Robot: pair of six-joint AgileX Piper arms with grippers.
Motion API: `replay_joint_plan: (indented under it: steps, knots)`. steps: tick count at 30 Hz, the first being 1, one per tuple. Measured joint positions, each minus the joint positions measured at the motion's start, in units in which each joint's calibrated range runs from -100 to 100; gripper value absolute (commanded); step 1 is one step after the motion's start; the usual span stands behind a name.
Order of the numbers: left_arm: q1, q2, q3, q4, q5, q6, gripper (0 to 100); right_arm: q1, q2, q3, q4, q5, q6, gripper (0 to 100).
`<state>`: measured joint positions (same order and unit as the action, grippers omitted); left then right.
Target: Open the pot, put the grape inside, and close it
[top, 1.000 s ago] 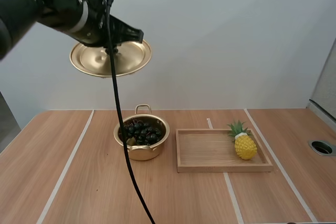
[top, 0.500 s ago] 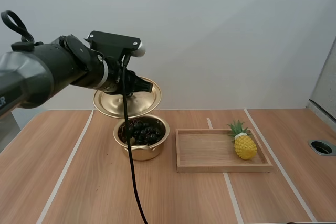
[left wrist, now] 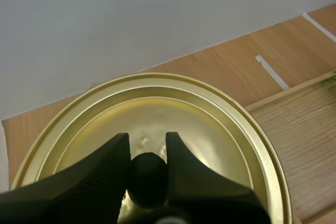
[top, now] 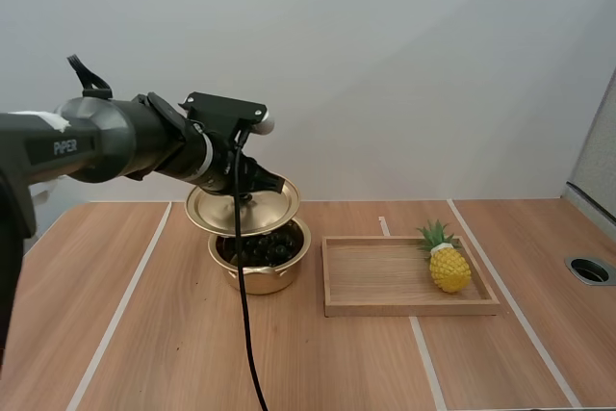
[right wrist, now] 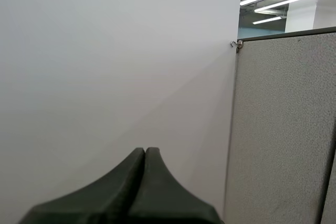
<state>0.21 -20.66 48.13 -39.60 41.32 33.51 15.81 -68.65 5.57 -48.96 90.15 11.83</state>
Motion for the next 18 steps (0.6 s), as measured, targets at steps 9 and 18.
replay_joint_plan:
  steps: [9, 18]
  knots:
    - [-2.94, 5.6, 2.0, -1.4, -8.4, 3.2, 0, -0.1, 0.0, 0.0, 0.0, 0.0, 0.0, 0]
    - [-4.5, 10.0, 2.3, -2.1, -16.3, 3.3, 0, -0.6, 0.0, 0.0, 0.0, 0.0, 0.0, 0]
